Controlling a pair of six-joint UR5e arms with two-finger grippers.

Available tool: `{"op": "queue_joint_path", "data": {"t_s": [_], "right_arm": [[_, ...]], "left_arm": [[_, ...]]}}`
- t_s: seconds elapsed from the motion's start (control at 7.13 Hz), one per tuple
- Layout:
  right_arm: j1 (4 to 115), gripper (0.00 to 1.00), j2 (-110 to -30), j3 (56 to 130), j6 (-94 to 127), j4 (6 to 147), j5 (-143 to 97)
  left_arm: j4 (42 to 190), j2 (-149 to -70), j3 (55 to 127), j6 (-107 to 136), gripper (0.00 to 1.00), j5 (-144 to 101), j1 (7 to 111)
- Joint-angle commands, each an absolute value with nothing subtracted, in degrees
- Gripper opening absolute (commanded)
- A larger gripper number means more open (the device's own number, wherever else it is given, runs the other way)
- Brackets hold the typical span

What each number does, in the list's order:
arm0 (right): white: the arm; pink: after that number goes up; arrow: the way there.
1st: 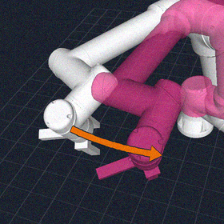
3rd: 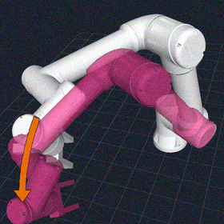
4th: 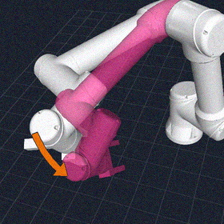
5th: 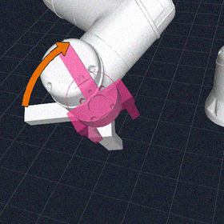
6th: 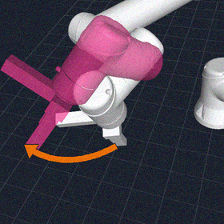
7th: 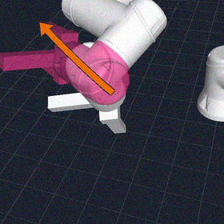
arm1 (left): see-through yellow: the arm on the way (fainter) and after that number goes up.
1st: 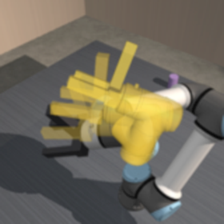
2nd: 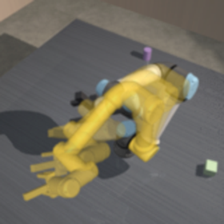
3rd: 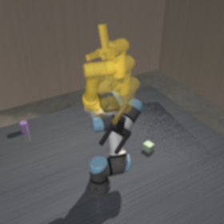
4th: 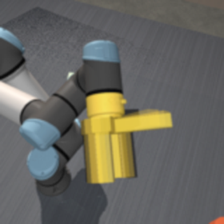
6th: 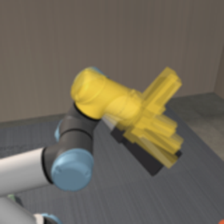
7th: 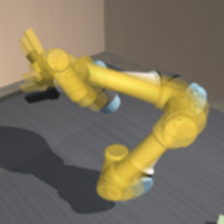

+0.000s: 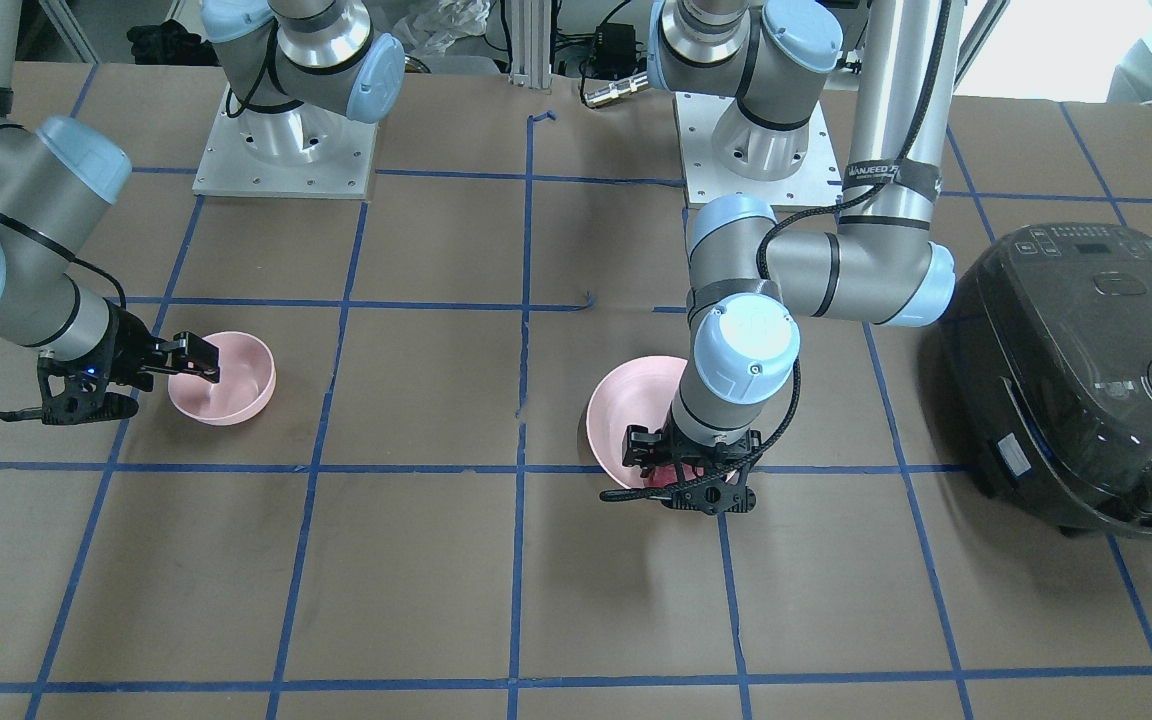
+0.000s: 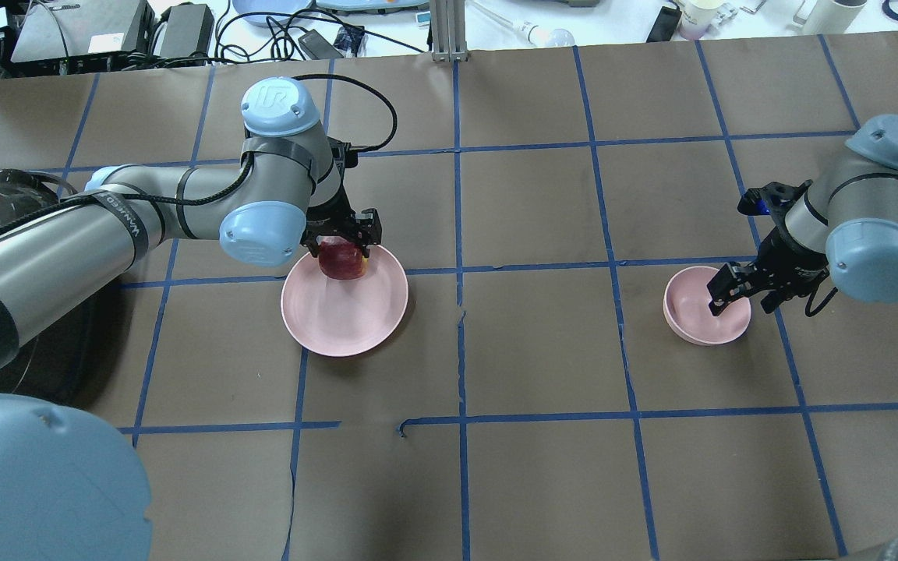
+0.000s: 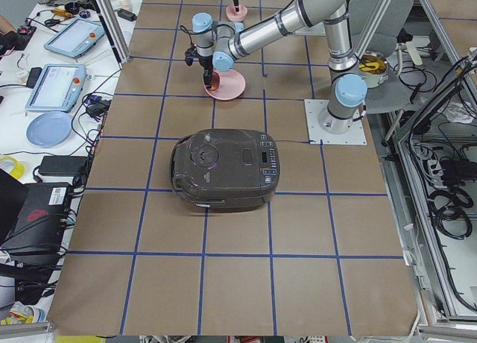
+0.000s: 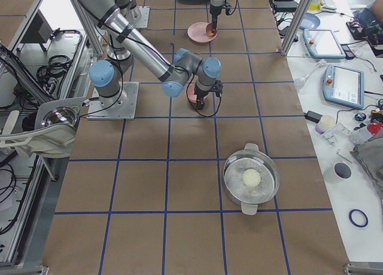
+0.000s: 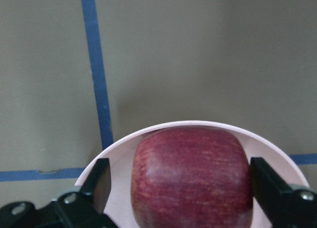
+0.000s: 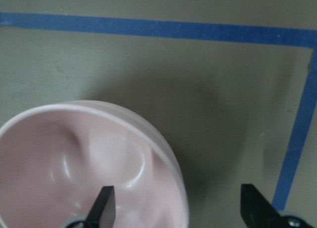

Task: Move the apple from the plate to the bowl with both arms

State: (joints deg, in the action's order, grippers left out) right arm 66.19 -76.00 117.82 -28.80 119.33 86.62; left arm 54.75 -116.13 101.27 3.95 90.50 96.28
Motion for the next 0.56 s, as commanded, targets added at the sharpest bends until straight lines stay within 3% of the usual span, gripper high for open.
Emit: {"op": "queue_joint_path", "data": {"t_s": [0.0, 0.42], "right_arm": [[66.2, 0.0, -75.9, 117.9, -28.9, 119.3, 86.7], [66.7, 0.0, -76.5, 117.2, -28.4, 117.8, 84.5]], "left_arm": [[54.7, -116.3, 101.4, 4.3, 0.53, 90.5, 96.7], [55.0, -113.2, 100.9, 5.6, 0.11, 90.8, 96.7]]}}
